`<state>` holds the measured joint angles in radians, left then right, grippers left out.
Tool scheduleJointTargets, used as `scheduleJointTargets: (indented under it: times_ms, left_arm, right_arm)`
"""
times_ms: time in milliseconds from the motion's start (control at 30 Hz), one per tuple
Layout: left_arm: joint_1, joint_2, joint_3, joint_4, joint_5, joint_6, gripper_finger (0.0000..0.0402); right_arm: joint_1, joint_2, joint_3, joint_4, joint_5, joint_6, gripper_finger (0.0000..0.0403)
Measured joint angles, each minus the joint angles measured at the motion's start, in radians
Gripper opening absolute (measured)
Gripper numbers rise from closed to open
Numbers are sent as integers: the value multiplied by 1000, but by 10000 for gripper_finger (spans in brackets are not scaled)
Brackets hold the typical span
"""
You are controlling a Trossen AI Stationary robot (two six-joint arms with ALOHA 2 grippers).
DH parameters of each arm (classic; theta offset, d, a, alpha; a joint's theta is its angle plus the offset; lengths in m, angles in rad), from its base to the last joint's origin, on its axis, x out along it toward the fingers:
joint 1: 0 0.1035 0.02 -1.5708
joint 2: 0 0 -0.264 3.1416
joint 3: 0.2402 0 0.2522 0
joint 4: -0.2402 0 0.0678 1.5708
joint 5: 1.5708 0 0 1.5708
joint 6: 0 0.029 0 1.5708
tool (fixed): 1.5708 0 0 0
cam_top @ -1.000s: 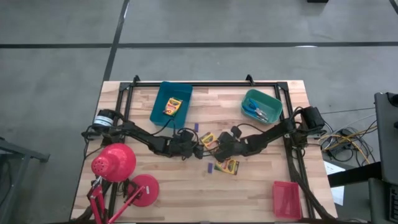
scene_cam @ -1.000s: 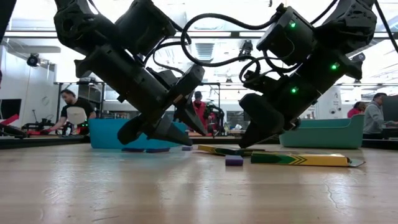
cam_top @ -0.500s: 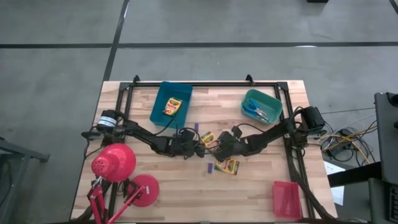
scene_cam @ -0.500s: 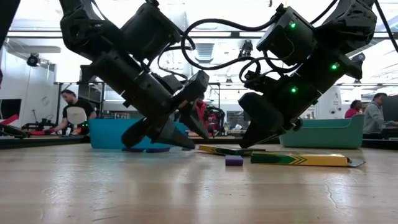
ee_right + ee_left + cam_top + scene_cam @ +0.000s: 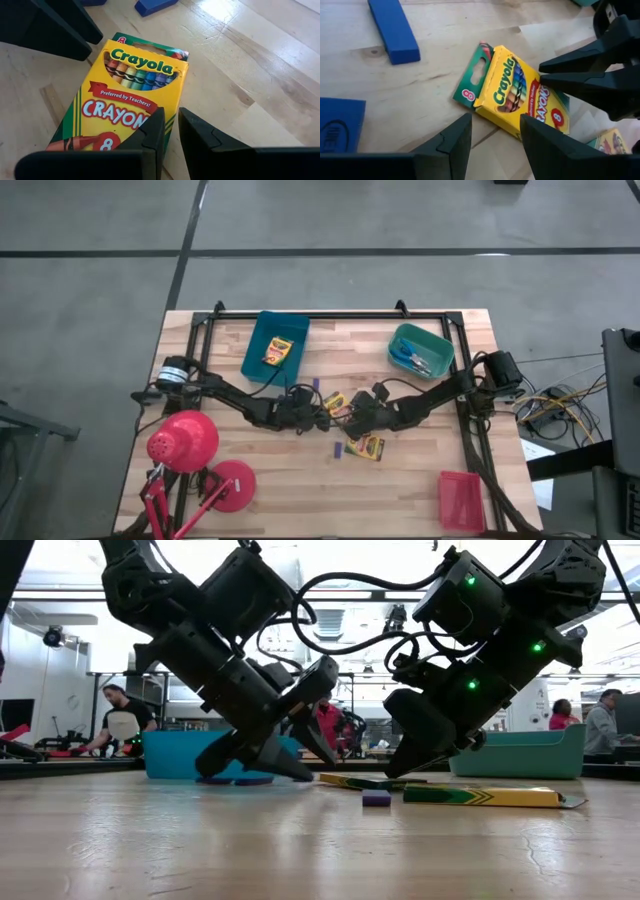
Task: Pick & Place School Supplies
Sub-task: Put the yellow crayon box into the blue bin
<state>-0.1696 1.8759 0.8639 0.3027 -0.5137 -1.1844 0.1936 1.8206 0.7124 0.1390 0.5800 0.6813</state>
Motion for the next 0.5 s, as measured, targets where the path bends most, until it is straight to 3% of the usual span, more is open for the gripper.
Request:
scheduleJointTargets:
  times_ms: [500]
  left_arm:
    - [13,0,0,-6,25,-6,172]
  right_arm:
    - [0,0,-1,26,-3,-4,52]
